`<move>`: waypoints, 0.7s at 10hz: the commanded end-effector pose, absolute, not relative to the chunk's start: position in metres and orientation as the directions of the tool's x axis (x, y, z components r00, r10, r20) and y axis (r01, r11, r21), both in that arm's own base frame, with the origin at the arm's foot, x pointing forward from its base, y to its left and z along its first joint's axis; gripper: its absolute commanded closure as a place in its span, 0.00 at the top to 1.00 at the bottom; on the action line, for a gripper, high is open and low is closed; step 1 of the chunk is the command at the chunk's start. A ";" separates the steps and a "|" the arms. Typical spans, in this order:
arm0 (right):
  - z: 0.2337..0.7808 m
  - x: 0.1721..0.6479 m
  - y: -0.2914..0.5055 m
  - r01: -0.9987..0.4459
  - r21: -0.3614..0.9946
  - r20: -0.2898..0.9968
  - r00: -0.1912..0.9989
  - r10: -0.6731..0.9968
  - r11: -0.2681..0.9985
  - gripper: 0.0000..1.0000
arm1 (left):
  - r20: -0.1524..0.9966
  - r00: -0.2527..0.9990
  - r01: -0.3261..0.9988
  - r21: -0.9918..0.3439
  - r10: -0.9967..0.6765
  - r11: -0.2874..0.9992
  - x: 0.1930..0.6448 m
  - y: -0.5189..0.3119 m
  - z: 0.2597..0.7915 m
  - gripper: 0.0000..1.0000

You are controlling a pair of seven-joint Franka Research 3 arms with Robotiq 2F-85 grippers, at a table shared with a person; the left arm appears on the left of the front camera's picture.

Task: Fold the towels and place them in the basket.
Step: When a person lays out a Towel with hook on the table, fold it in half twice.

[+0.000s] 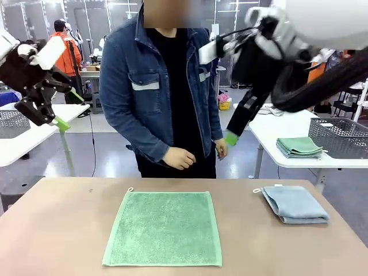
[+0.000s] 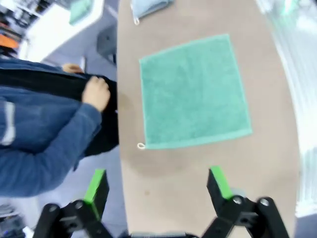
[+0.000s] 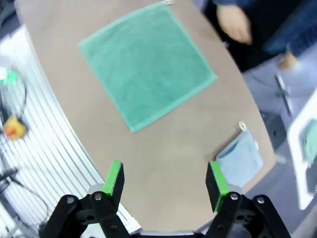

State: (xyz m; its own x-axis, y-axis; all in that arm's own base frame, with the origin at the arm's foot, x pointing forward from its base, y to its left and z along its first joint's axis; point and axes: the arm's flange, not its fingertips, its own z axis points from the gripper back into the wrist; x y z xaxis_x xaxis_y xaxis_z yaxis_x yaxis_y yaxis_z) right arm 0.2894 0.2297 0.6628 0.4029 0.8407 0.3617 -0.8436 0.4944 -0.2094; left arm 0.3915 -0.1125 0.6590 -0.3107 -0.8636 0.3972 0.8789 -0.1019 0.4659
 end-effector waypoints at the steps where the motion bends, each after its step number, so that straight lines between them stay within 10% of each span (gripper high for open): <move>1: 0.650 0.290 0.245 -0.901 -0.322 0.249 0.217 0.944 0.292 0.83 | 0.275 -0.282 0.880 0.457 -0.919 -0.133 0.373 -0.136 0.645 1.00; 7: 0.567 0.287 0.303 -0.966 -0.258 -0.004 0.021 1.000 0.019 0.83 | -0.002 -0.241 0.909 0.351 -0.971 -0.226 0.302 -0.203 0.584 1.00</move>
State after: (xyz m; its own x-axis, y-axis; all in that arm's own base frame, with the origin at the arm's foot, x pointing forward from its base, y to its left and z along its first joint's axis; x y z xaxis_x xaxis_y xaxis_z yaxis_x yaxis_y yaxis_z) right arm 0.2812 0.2995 0.5662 0.0409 0.9991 0.0145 -0.9637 0.0433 -0.2635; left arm 0.3112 -0.2022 0.5850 -0.2821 -0.9588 0.0329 0.8968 -0.2513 0.3640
